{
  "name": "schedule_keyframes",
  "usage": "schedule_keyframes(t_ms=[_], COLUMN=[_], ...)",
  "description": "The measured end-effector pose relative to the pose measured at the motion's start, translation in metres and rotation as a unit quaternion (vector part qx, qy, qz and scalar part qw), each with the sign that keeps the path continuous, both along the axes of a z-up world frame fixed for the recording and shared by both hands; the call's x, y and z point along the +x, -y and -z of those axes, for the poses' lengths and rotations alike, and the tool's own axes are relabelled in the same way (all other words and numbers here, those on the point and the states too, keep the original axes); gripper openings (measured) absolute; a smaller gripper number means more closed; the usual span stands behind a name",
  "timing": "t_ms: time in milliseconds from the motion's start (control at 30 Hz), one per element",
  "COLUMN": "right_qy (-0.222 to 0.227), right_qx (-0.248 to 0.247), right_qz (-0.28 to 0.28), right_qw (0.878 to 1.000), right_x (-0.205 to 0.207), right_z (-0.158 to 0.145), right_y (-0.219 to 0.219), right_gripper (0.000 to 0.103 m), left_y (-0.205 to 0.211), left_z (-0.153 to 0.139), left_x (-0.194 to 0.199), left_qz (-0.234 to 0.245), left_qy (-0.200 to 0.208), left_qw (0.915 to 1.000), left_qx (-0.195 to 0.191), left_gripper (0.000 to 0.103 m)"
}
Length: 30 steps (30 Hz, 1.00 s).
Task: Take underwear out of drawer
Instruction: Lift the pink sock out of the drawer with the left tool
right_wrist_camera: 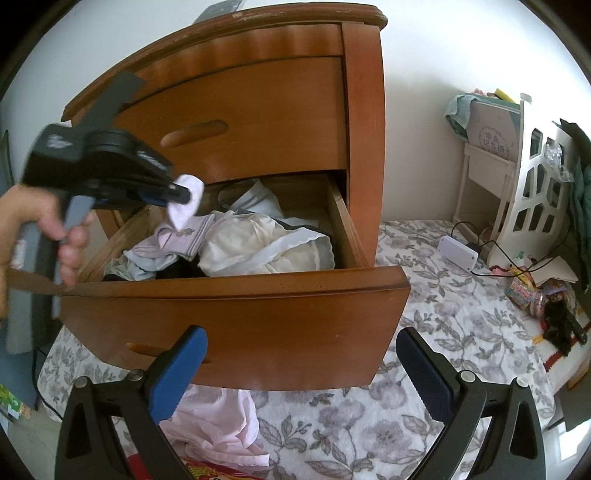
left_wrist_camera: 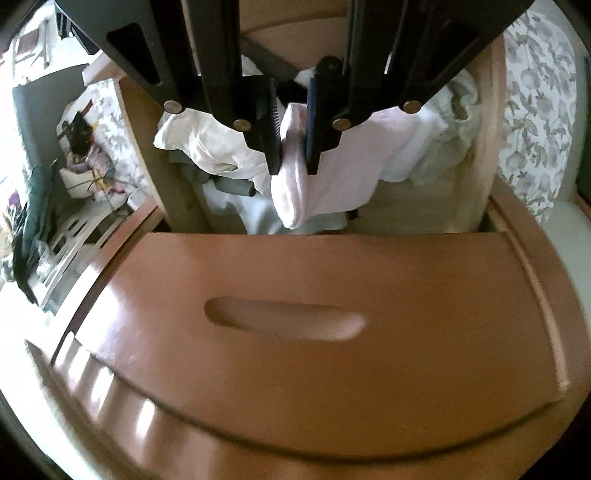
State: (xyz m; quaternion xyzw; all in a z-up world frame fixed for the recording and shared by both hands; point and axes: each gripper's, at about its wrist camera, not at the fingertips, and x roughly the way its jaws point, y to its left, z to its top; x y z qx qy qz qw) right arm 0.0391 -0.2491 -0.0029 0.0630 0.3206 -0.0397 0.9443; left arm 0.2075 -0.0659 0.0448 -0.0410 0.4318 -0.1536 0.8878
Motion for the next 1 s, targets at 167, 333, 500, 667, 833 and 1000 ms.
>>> schedule_keyframes(t_ms=[167, 333, 500, 667, 833, 1000], right_qy=[0.002, 0.002, 0.004, 0.008, 0.013, 0.022], right_qx=[-0.002, -0.018, -0.037, -0.048, -0.057, -0.069], right_qz=[0.004, 0.007, 0.007, 0.007, 0.011, 0.011], right_qw=[1.000, 1.000, 0.999, 0.999, 0.998, 0.997], right_x=[-0.001, -0.001, -0.001, -0.003, -0.004, -0.007], right_z=[-0.001, -0.002, -0.004, -0.005, -0.006, -0.009], right_y=[0.000, -0.004, -0.010, -0.012, -0.015, -0.018], right_gripper=[0.103, 0.103, 0.103, 0.103, 0.103, 0.103], left_y=[-0.023, -0.041, -0.060, -0.068, -0.078, -0.084], left_z=[-0.013, -0.025, -0.042, -0.053, -0.068, -0.086], left_x=[-0.020, -0.034, -0.048, -0.060, -0.074, -0.087], left_qz=[-0.012, -0.016, -0.032, -0.037, -0.041, -0.039], left_qy=[0.030, 0.050, 0.062, 0.077, 0.090, 0.109], left_qw=[0.9992, 0.9981, 0.9961, 0.9944, 0.9924, 0.9904], left_qx=[-0.023, -0.032, -0.054, -0.062, -0.073, -0.076], left_gripper=[0.012, 0.012, 0.012, 0.011, 0.010, 0.010])
